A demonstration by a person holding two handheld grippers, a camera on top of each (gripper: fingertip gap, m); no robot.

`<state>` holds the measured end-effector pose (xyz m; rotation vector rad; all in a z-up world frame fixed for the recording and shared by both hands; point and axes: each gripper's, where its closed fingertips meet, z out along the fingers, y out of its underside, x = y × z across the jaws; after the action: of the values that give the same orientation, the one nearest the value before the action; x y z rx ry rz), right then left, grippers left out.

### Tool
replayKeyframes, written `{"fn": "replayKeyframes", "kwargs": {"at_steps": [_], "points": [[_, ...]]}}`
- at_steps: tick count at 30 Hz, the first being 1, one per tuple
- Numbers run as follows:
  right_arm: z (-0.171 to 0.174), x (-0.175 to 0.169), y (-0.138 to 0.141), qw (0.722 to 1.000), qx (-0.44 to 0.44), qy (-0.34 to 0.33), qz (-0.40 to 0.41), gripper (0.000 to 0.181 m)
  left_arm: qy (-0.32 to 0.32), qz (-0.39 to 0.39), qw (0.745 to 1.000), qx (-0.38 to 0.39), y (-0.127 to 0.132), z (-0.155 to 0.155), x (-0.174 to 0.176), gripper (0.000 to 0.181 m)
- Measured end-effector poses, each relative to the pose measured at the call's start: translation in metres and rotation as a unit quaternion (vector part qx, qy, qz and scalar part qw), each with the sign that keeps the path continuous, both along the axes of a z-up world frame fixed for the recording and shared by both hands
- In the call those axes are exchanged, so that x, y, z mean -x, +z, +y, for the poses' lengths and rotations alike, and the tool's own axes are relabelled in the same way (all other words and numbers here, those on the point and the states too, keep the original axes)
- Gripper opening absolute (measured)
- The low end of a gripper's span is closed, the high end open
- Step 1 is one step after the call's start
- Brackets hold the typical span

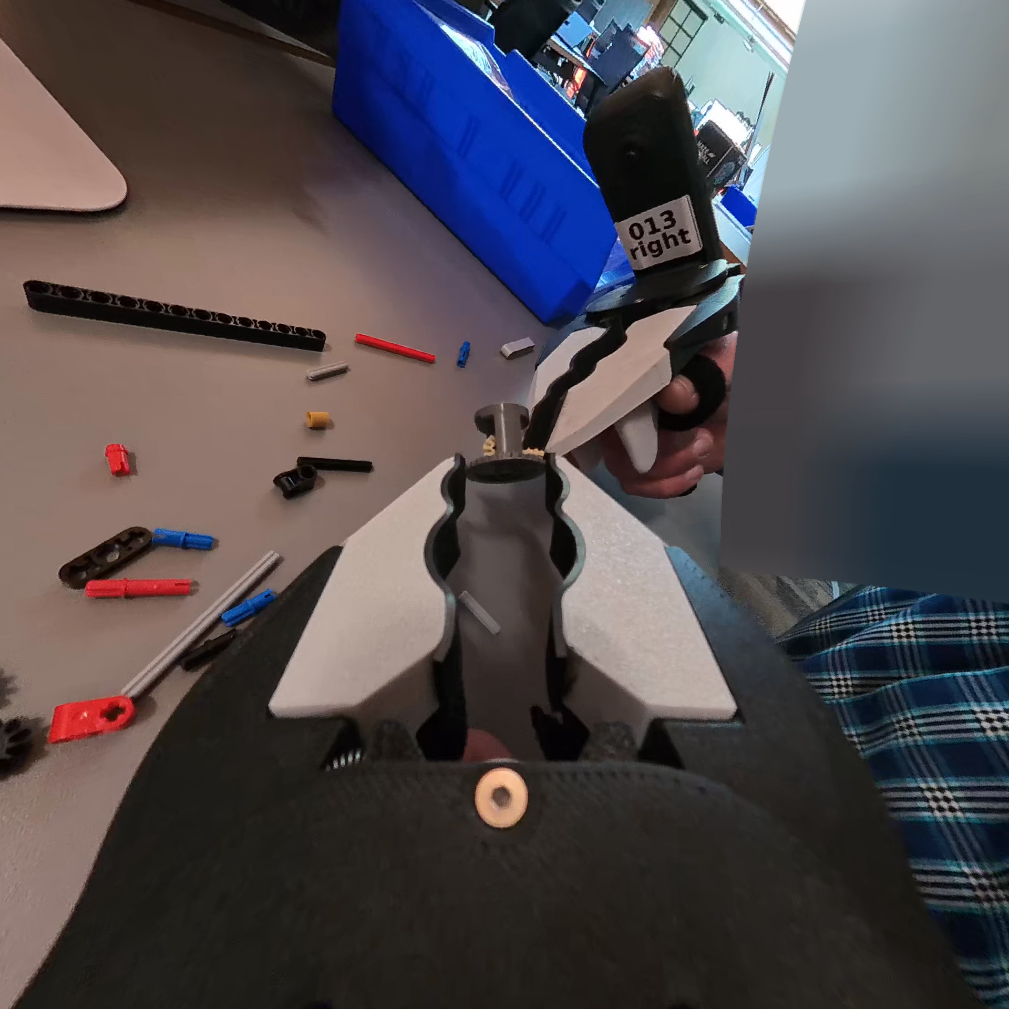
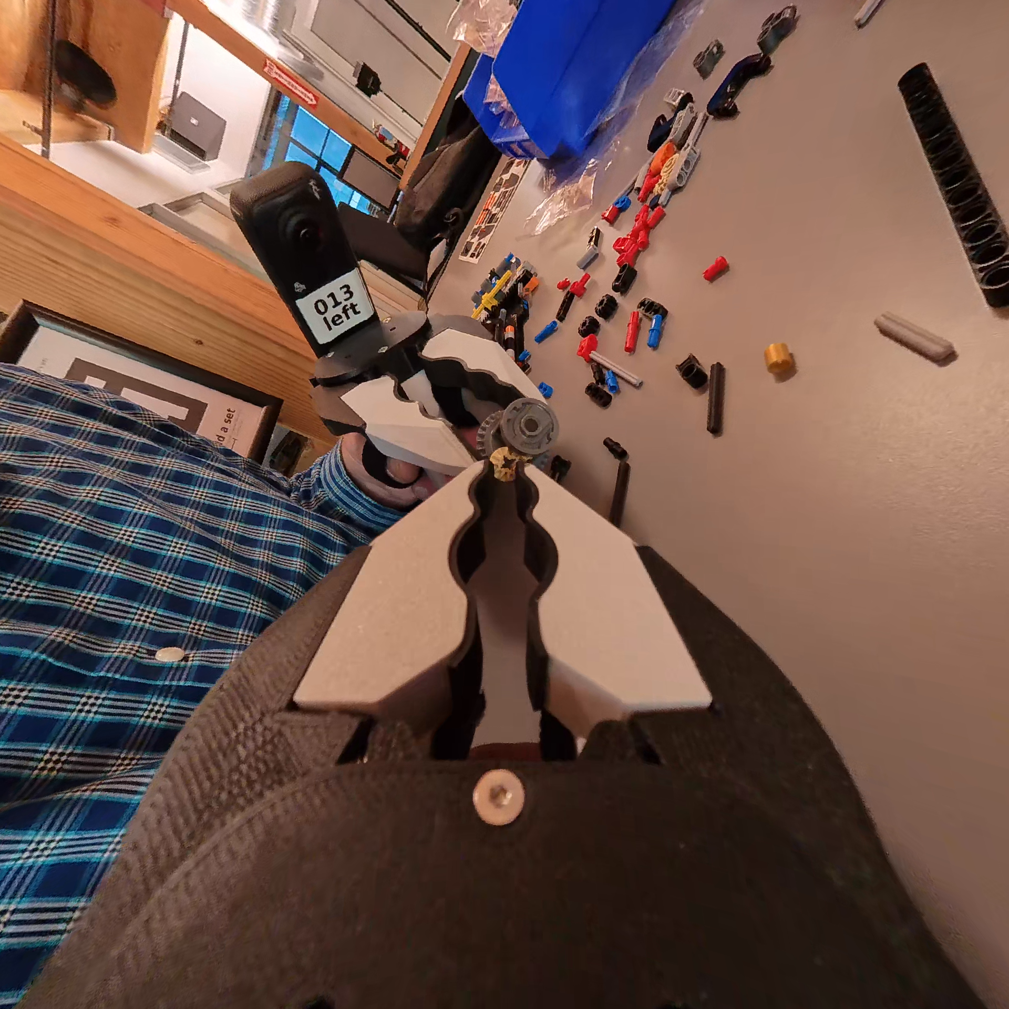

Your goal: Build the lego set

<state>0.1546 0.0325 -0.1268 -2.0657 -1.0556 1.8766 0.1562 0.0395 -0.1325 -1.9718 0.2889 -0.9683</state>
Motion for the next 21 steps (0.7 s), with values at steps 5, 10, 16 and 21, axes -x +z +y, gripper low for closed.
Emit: {"fn": "replayKeyframes", "kwargs": {"at_steps": [5,10,16,21], "points": [[0.0000,0.0000,0.0021,1.000,0.015,-0.010,0.008,0.006,-0.001,-0.017,1.000,0.004,0.0014,-0.0002,-0.0003,0.027],[-0.0003,-0.0005,0.0039,0.999,0.029,-0.022,0.018,0.005,0.000,-0.028,1.000,0.002,0.0028,0.0000,-0.0007,0.027],[-0.0034,-0.0033,0.0016,1.000,0.007,0.010,-0.007,0.005,-0.011,-0.007,1.000,-0.005,0.0011,-0.0028,-0.0032,0.027],[-0.0047,-0.0042,-0.0018,0.998,-0.020,0.046,-0.043,0.005,-0.018,0.015,1.000,-0.010,-0.0009,-0.0041,-0.0039,0.027]]}}
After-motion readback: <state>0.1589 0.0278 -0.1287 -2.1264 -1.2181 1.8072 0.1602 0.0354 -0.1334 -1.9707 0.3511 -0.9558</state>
